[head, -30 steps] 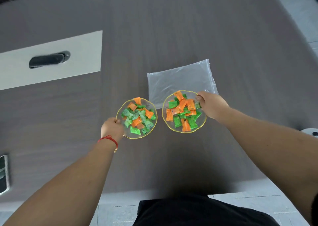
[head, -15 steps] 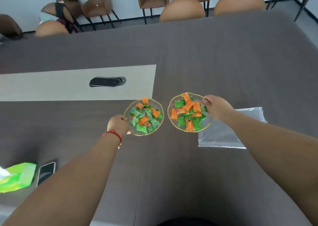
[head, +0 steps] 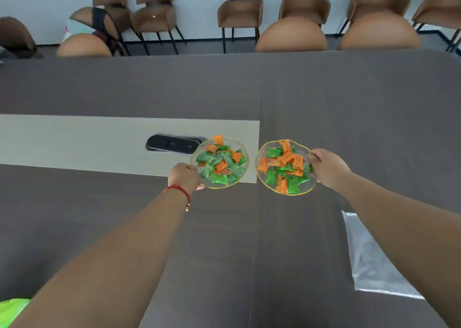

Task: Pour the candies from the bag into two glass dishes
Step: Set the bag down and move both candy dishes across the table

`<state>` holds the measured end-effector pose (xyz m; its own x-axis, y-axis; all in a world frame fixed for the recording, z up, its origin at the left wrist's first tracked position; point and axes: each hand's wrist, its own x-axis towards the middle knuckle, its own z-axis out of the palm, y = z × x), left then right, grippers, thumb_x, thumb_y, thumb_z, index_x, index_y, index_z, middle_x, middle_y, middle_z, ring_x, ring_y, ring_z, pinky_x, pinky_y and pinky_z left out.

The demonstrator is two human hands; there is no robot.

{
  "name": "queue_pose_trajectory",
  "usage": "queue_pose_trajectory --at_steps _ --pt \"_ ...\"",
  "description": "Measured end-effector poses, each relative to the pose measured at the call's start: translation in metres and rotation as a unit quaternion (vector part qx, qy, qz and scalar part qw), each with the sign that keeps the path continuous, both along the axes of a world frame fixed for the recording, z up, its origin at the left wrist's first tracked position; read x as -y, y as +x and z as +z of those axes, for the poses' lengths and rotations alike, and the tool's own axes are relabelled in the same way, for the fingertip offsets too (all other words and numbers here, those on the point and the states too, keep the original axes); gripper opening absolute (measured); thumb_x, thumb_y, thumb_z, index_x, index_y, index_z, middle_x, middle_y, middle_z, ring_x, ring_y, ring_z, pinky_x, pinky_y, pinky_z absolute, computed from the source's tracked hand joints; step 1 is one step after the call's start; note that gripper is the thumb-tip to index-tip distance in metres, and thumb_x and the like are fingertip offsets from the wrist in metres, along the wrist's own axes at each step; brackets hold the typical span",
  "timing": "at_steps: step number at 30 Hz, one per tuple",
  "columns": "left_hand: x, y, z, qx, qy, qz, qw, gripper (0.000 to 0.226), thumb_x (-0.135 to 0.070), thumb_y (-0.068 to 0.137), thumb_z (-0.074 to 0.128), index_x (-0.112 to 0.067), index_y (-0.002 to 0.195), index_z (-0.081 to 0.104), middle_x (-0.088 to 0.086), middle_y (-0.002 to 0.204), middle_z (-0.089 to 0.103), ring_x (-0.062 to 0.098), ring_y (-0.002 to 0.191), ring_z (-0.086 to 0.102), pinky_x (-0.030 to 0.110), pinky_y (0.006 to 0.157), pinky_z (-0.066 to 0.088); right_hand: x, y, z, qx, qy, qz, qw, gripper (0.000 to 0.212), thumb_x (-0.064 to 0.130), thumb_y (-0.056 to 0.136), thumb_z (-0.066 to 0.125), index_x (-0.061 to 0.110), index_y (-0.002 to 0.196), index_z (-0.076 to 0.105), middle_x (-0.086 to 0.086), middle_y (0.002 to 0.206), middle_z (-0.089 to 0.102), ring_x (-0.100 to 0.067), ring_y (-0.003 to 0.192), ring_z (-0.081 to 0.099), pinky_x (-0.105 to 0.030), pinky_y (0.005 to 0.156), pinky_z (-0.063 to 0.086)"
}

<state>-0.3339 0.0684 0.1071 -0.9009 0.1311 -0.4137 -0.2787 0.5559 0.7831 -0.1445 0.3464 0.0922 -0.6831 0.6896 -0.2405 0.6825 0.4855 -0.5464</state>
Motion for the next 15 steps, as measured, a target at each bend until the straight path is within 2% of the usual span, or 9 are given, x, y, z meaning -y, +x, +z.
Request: queue_pose_trajectory --at_steps 5,8,10,15 --pt "-0.030 -0.042 -0.031 0.040 0.054 0.040 0.997 0.024 -0.012 0.094 0.049 -0.015 0.070 0.054 0.004 0.070 0.063 0.035 0.073 0.072 0.048 0.078 0.060 -0.011 -0.046 -0.026 -0.017 -0.099 -0.092 0.991 0.027 0.027 0.100 0.035 0.014 0.092 0.058 -0.007 0.074 0.060 -0.022 0.061 0.058 -0.025 0.053 0.040" --pt "-0.048 -0.062 -0.057 0.068 0.085 0.063 0.992 0.022 -0.011 0.093 0.052 -0.016 0.072 0.054 0.003 0.071 0.064 0.032 0.069 0.071 0.046 0.080 0.060 -0.021 -0.068 -0.053 -0.036 -0.180 -0.185 0.966 0.025 0.028 0.099 0.038 0.013 0.100 0.059 -0.010 0.072 0.061 -0.026 0.059 0.054 -0.031 0.061 0.046" --pt "-0.059 -0.073 -0.074 0.099 0.115 0.084 0.985 0.018 -0.009 0.091 0.054 -0.012 0.073 0.056 0.008 0.076 0.067 0.033 0.073 0.072 0.047 0.079 0.060 -0.026 -0.080 -0.067 -0.044 -0.208 -0.227 0.951 0.024 0.026 0.100 0.038 0.011 0.101 0.057 -0.010 0.073 0.059 -0.024 0.058 0.054 -0.032 0.060 0.048" --pt "-0.078 -0.092 -0.111 0.140 0.148 0.125 0.971 0.017 -0.006 0.088 0.057 -0.011 0.072 0.057 0.008 0.073 0.067 0.034 0.081 0.072 0.045 0.079 0.060 -0.031 -0.112 -0.093 -0.063 -0.260 -0.295 0.917 0.017 0.021 0.100 0.039 0.015 0.109 0.052 -0.011 0.095 0.058 -0.024 0.057 0.057 -0.029 0.059 0.050"
